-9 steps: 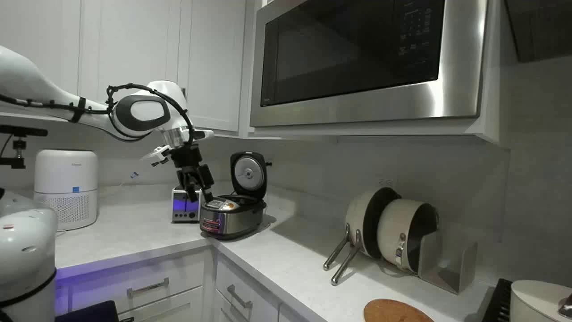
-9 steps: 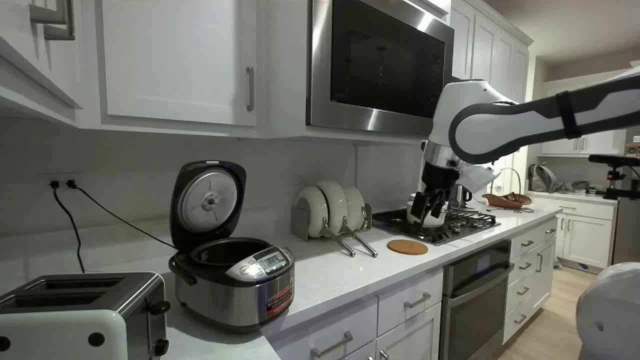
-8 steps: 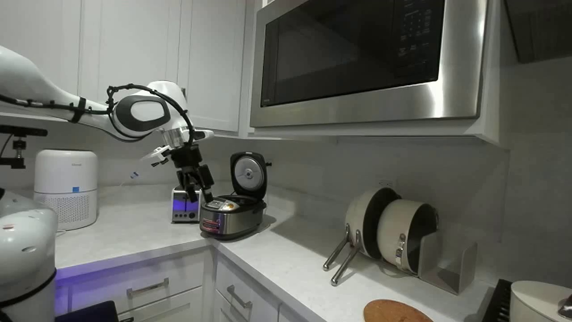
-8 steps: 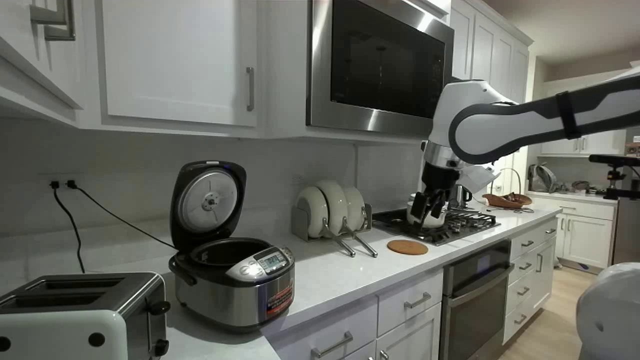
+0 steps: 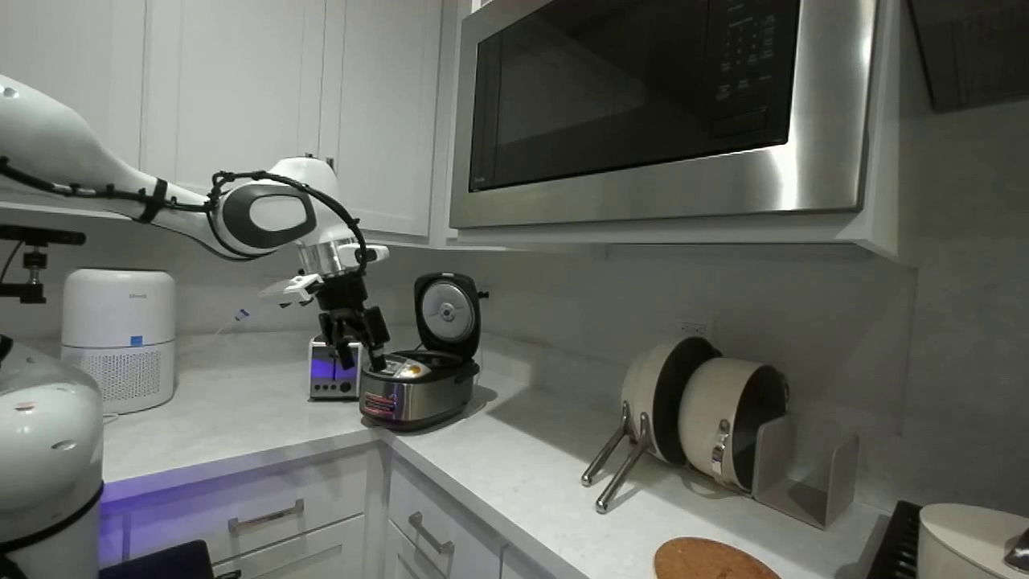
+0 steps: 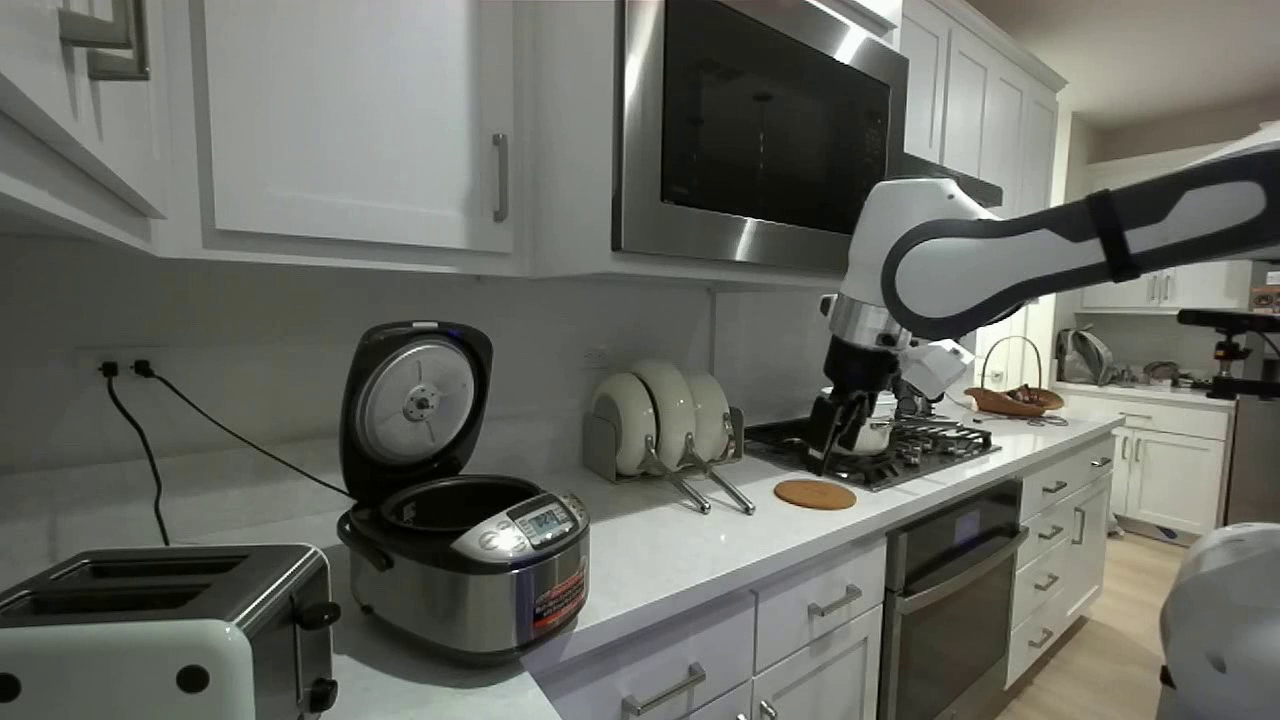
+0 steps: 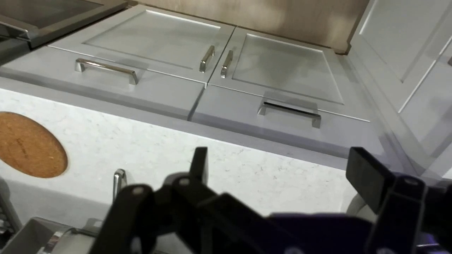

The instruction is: Push the lever on the bread toaster down

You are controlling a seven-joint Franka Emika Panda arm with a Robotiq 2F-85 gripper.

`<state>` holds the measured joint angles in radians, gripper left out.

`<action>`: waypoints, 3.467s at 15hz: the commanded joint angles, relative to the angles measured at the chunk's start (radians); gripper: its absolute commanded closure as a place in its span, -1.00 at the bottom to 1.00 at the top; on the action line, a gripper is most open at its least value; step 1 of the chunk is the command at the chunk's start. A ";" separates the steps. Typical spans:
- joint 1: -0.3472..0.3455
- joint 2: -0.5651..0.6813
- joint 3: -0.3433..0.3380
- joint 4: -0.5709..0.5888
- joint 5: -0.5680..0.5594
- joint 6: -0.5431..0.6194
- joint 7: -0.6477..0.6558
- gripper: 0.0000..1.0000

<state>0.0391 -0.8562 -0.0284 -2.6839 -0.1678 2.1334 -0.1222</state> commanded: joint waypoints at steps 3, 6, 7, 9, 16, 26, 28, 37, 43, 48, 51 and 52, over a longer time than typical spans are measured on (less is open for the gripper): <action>0.108 0.065 -0.071 -0.007 0.083 0.096 -0.178 -1.00; 0.171 0.082 -0.110 -0.006 0.141 0.105 -0.290 -1.00; 0.196 0.095 -0.125 -0.003 0.167 0.117 -0.325 -1.00; 0.241 0.117 -0.139 -0.007 0.216 0.174 -0.380 -1.00; 0.413 0.300 -0.156 0.017 0.368 0.495 -0.490 -1.00; 0.738 0.501 -0.314 0.148 0.665 0.712 -0.684 -1.00; 0.790 0.529 -0.336 0.182 0.694 0.718 -0.720 -1.00; 1.018 0.703 -0.438 0.345 0.892 0.718 -0.920 -1.00; 1.066 0.866 -0.451 0.494 1.032 0.691 -1.049 -1.00; 1.051 0.984 -0.433 0.621 1.084 0.644 -1.085 -1.00; 1.043 1.031 -0.429 0.680 1.081 0.607 -1.078 -0.93; 1.042 1.042 -0.427 0.696 1.078 0.596 -1.077 -0.45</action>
<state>1.0960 0.1330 -0.4631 -2.0673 0.8832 2.7781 -1.1739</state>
